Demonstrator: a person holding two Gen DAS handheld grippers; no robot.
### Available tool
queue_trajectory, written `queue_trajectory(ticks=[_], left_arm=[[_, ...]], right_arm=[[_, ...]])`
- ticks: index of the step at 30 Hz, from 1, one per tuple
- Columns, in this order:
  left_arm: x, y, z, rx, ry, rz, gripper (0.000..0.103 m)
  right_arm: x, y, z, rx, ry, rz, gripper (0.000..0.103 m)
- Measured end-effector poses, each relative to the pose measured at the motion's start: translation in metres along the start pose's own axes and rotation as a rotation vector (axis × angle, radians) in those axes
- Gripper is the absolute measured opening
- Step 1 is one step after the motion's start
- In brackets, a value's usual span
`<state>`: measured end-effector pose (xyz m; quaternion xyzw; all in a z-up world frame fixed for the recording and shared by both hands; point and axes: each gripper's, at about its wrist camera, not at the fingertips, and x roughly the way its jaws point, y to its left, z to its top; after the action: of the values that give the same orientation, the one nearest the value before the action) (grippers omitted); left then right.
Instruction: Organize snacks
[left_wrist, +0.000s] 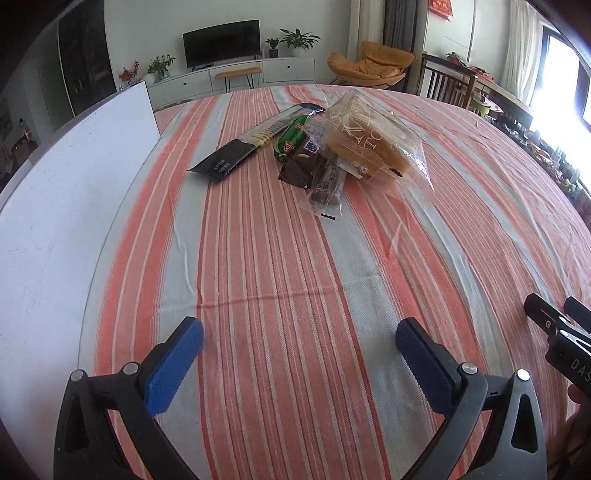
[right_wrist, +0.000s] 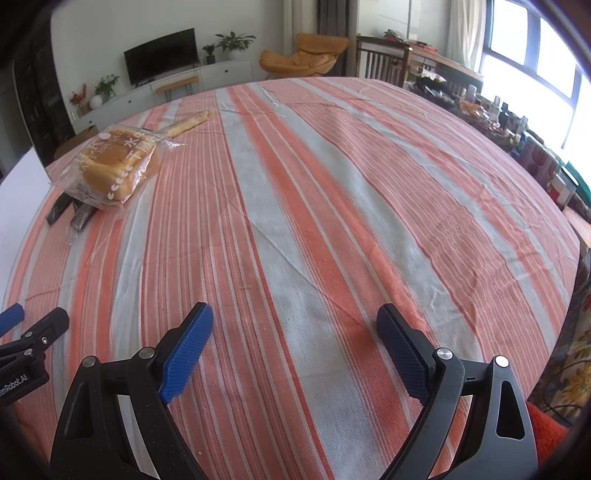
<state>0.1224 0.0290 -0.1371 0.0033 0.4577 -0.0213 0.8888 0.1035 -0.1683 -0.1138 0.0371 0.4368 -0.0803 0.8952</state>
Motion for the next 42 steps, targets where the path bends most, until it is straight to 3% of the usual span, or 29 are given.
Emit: queue_trajectory(ticks=[31,37,42], left_arm=[[0.000,0.001,0.000,0.000,0.000,-0.001,0.103],[0.000,0.001,0.000,0.000,0.000,-0.001,0.103],[0.000,0.001,0.000,-0.001,0.000,-0.001,0.103]], right_arm=[[-0.001,-0.001,0.000,0.005,0.003,0.003,0.092],[-0.030,-0.007,-0.002,0.031,-0.142,-0.031,0.092],[-0.020,-0.005,0.000,0.019,-0.094,-0.039,0.092]])
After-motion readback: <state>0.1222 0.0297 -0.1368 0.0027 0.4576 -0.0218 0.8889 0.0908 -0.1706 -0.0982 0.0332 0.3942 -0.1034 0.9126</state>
